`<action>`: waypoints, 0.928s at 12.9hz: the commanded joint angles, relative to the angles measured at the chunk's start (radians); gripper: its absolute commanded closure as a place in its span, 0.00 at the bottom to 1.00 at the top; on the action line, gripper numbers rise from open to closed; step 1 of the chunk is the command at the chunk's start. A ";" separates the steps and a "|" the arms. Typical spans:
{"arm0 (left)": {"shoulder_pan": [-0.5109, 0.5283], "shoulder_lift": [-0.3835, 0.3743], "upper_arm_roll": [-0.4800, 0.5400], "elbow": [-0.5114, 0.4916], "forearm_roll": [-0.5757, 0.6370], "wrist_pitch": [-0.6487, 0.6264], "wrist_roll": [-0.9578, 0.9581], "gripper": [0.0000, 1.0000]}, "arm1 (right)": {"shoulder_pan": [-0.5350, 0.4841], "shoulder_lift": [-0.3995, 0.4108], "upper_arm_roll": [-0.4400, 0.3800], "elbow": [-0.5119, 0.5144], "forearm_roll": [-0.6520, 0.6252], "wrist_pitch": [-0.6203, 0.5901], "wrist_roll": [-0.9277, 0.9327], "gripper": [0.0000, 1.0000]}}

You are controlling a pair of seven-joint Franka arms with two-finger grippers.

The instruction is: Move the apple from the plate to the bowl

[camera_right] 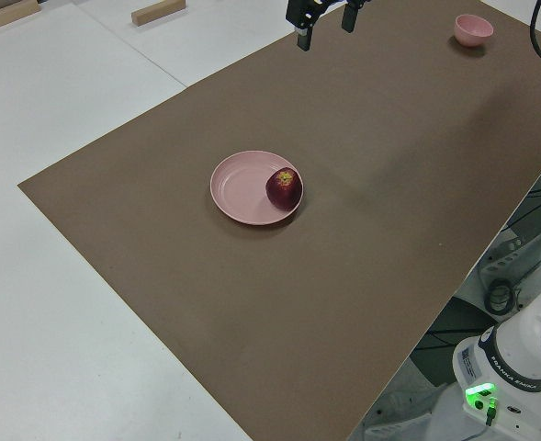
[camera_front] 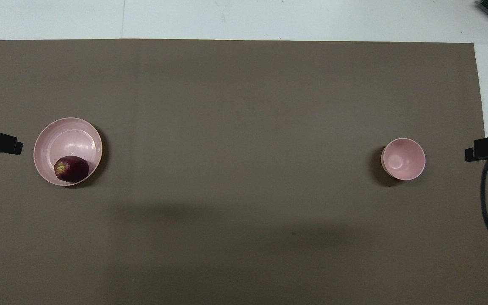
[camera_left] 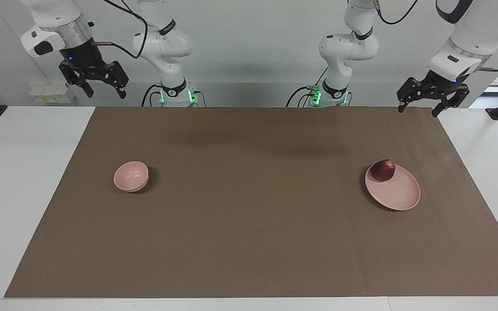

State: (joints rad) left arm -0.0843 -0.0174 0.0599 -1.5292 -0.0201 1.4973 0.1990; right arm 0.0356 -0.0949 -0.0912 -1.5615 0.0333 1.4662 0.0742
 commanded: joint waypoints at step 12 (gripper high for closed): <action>0.058 -0.035 -0.005 -0.276 -0.009 0.346 0.043 0.00 | 0.084 0.083 0.016 -0.064 0.011 0.242 -0.013 0.00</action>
State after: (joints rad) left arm -0.0646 -0.0200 0.0627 -1.7060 -0.0201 1.7464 0.2037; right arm 0.1222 -0.0170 -0.0785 -1.6092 0.0339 1.6677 0.0742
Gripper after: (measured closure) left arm 0.000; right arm 0.000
